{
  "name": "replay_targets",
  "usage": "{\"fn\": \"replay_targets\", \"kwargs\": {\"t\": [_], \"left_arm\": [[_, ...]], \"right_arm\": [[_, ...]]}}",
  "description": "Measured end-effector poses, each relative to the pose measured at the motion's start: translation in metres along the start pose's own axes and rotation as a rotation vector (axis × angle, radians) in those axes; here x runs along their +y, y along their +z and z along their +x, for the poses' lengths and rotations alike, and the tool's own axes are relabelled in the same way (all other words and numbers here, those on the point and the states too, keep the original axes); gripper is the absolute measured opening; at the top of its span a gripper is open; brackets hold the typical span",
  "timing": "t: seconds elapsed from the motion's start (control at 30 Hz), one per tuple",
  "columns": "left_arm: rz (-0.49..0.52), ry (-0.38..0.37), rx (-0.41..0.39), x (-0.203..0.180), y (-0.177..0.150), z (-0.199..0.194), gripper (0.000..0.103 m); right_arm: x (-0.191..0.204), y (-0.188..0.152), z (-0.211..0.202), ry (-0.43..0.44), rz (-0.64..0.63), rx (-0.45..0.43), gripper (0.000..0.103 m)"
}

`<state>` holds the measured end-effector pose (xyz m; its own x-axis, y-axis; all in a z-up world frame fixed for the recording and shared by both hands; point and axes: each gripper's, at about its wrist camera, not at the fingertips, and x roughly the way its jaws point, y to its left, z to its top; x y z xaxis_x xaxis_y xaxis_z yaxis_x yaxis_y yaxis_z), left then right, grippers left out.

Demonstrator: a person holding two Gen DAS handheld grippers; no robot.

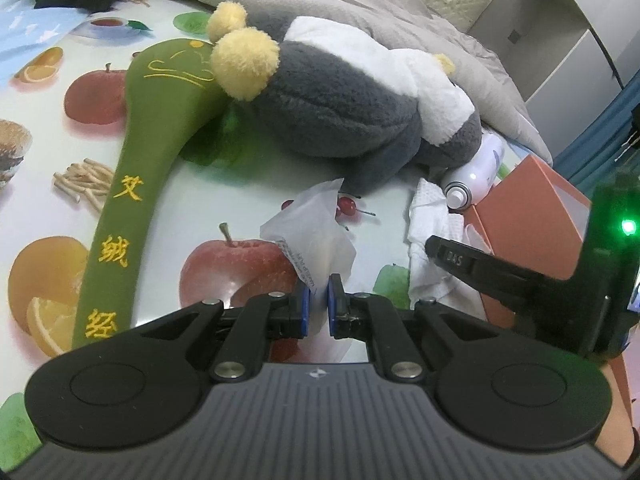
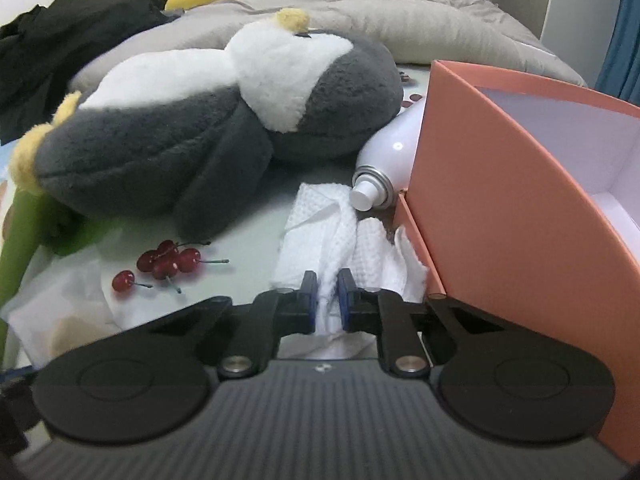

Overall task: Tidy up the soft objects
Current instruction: 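Close the left tool on the clear plastic bag while the right tool grasps the white tissue, then lift the plastic bag with the left tool while the right tool lifts the tissue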

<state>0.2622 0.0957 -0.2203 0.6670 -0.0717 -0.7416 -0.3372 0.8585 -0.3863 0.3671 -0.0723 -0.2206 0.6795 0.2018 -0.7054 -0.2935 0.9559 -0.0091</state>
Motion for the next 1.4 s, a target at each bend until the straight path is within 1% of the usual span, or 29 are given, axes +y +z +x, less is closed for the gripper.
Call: {"fn": "replay_targets", "kwargs": {"t": [0.13,0.27,0.4,0.67,0.77,0.93,0.97,1.0,1.03,1.07,1.1,1.17,1.2,1.4], "left_arm": [[-0.042,0.001,0.002,0.006,0.0,-0.006,0.011],[-0.055,0.007,0.003,0.009,-0.006,-0.018,0.011],[-0.041,0.008,0.02,0.007,-0.02,-0.032,0.011],[-0.033,0.021,0.066,0.002,-0.06,-0.061,0.011],[-0.024,0.027,0.071,-0.003,-0.072,-0.07,0.011],[0.003,0.033,0.068,-0.012,-0.078,-0.082,0.011],[0.009,0.035,0.069,-0.013,-0.079,-0.083,0.011],[0.015,0.035,0.07,-0.014,-0.078,-0.084,0.011],[0.022,0.036,0.072,-0.015,-0.078,-0.085,0.011],[0.03,0.038,0.073,-0.016,-0.079,-0.086,0.011],[0.035,0.039,0.075,-0.017,-0.08,-0.087,0.011],[0.039,0.041,0.078,-0.017,-0.08,-0.089,0.011],[0.038,0.044,0.079,-0.016,-0.08,-0.089,0.011],[0.039,0.063,0.083,-0.01,-0.073,-0.087,0.011]], "right_arm": [[-0.002,-0.002,-0.01,0.038,0.001,0.025,0.006],[-0.003,-0.014,-0.029,0.065,0.007,0.044,0.006],[0.0,-0.033,-0.052,0.093,-0.007,0.066,0.006],[0.001,-0.077,-0.104,0.167,-0.023,0.113,0.007],[-0.003,-0.087,-0.116,0.19,-0.015,0.124,0.007],[-0.011,-0.095,-0.128,0.224,0.004,0.14,0.011],[-0.012,-0.096,-0.129,0.224,0.008,0.144,0.015],[-0.013,-0.096,-0.13,0.218,0.011,0.146,0.027],[-0.013,-0.096,-0.131,0.216,0.018,0.147,0.035],[-0.015,-0.096,-0.133,0.216,0.031,0.142,0.051],[-0.017,-0.096,-0.136,0.219,0.049,0.132,0.061],[-0.019,-0.097,-0.139,0.212,0.07,0.117,0.069],[-0.019,-0.098,-0.139,0.202,0.077,0.116,0.075],[-0.018,-0.099,-0.128,0.142,0.113,0.132,0.076]]}}
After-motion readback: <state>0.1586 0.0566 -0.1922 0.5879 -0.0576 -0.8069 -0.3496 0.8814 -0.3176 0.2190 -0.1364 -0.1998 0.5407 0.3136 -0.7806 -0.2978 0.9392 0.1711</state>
